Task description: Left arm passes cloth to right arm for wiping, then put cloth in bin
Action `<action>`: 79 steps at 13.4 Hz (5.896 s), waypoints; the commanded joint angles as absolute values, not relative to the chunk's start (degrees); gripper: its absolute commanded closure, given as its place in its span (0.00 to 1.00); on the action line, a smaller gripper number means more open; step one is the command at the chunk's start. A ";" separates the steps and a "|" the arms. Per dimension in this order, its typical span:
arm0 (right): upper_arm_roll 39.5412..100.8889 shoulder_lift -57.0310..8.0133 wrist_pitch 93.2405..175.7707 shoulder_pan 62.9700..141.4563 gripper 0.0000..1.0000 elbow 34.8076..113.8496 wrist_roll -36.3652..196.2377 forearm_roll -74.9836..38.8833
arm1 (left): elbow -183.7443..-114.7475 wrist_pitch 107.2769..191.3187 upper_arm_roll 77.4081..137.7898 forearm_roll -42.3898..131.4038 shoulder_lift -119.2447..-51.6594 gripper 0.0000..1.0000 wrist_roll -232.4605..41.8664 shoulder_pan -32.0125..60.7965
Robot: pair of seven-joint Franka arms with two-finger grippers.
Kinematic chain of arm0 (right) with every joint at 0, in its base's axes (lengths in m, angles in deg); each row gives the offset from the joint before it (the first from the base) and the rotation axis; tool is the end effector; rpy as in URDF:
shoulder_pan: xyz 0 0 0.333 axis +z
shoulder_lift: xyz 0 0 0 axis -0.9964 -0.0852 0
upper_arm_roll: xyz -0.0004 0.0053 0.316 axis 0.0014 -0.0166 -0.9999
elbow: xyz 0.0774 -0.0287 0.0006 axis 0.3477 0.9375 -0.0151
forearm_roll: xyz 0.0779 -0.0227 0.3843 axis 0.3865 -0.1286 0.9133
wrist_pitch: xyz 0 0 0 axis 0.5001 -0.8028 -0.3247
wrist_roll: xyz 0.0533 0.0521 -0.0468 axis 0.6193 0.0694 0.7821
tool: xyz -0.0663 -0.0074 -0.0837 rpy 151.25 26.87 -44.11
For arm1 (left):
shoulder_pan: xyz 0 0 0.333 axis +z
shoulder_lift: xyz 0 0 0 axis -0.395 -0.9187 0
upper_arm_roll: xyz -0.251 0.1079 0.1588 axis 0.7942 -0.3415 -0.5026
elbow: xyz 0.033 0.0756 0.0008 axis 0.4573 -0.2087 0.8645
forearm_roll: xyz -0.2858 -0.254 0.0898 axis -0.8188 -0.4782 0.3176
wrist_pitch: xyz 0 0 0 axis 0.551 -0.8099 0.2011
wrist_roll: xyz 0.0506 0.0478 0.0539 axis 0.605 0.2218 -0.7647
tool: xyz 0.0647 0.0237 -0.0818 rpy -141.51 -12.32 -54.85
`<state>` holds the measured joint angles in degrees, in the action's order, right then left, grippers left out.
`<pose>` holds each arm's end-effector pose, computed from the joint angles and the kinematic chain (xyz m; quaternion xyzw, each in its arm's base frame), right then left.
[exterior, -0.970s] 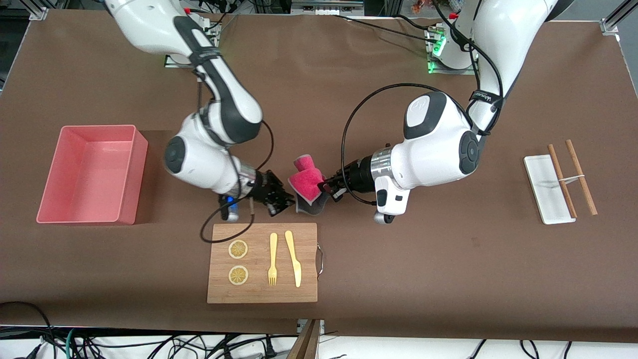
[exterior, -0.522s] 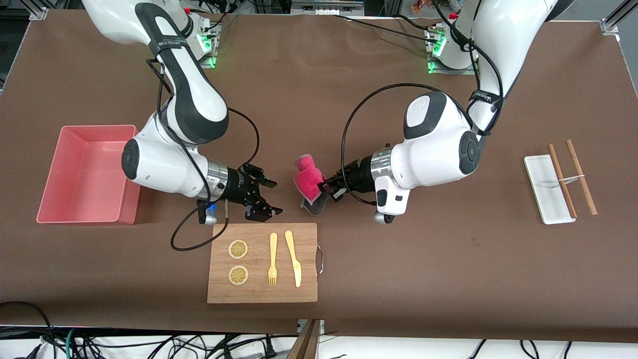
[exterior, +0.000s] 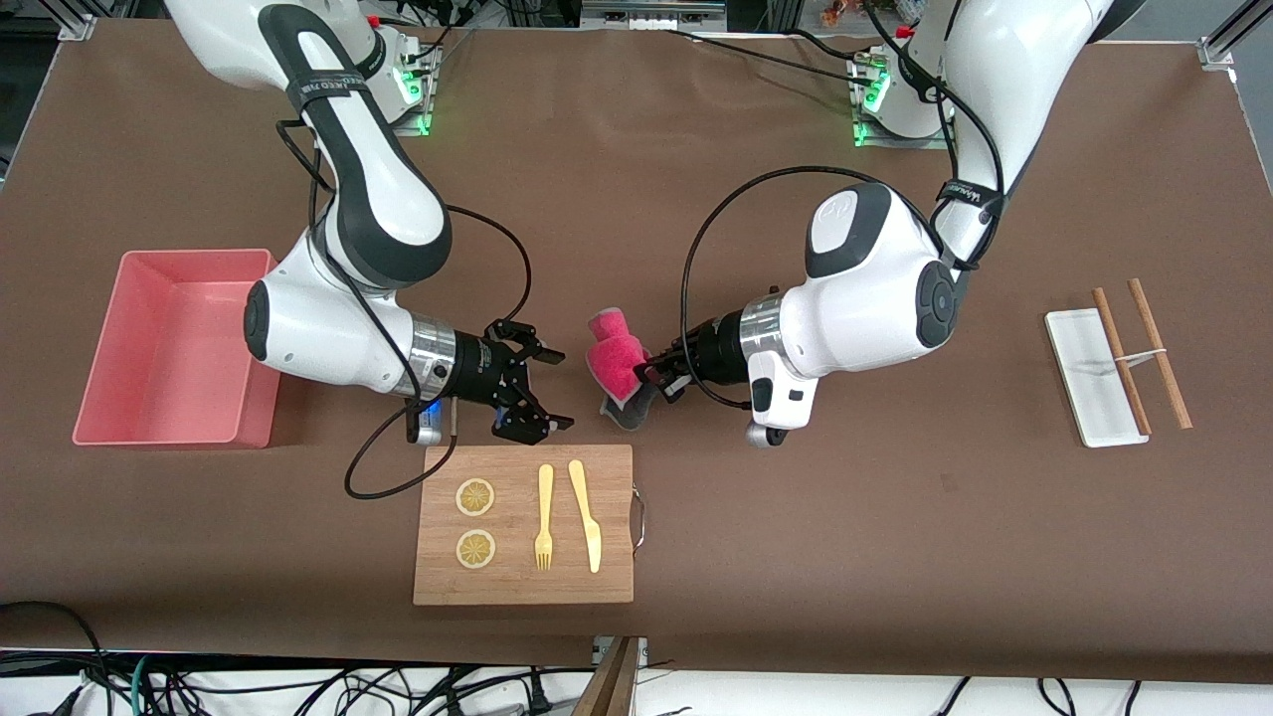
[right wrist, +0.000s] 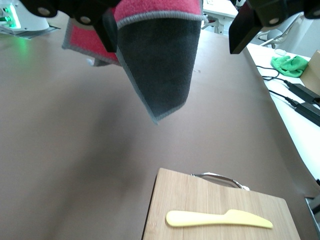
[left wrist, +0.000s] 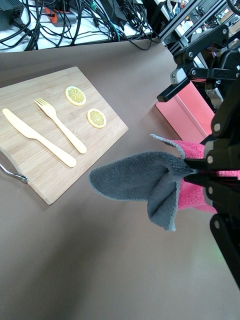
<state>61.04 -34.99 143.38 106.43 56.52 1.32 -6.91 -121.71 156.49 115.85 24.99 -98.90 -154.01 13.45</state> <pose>0.6605 0.3296 0.3834 -0.7375 0.5601 0.2336 0.2963 0.6550 -0.3834 0.4276 0.8408 0.3908 -0.1848 0.3258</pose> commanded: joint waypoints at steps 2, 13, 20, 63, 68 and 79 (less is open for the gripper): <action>60.20 -36.46 143.25 107.88 0.01 56.69 1.08 -4.54 | -119.85 156.50 115.64 23.62 -100.00 1.00 -153.53 13.07; 59.67 -36.90 144.56 108.32 0.01 59.07 0.46 2.23 | -119.93 156.50 115.64 23.70 -100.00 1.00 -153.53 12.98; 59.67 -36.99 148.09 110.08 0.91 59.24 0.63 4.61 | -119.93 156.50 115.64 23.70 -100.00 1.00 -153.53 12.98; 85.59 -39.19 127.87 109.81 1.00 70.84 57.05 -41.17 | -145.77 119.93 115.73 59.73 -63.26 0.00 -112.06 40.93; 84.89 -40.85 130.32 113.05 1.00 70.23 50.85 -42.33 | -145.77 123.01 115.82 58.69 -63.61 0.00 -108.53 44.27; 72.16 -41.82 140.87 122.91 1.00 64.35 12.26 -36.44 | -147.26 124.51 91.59 56.31 -62.12 0.00 -102.73 23.21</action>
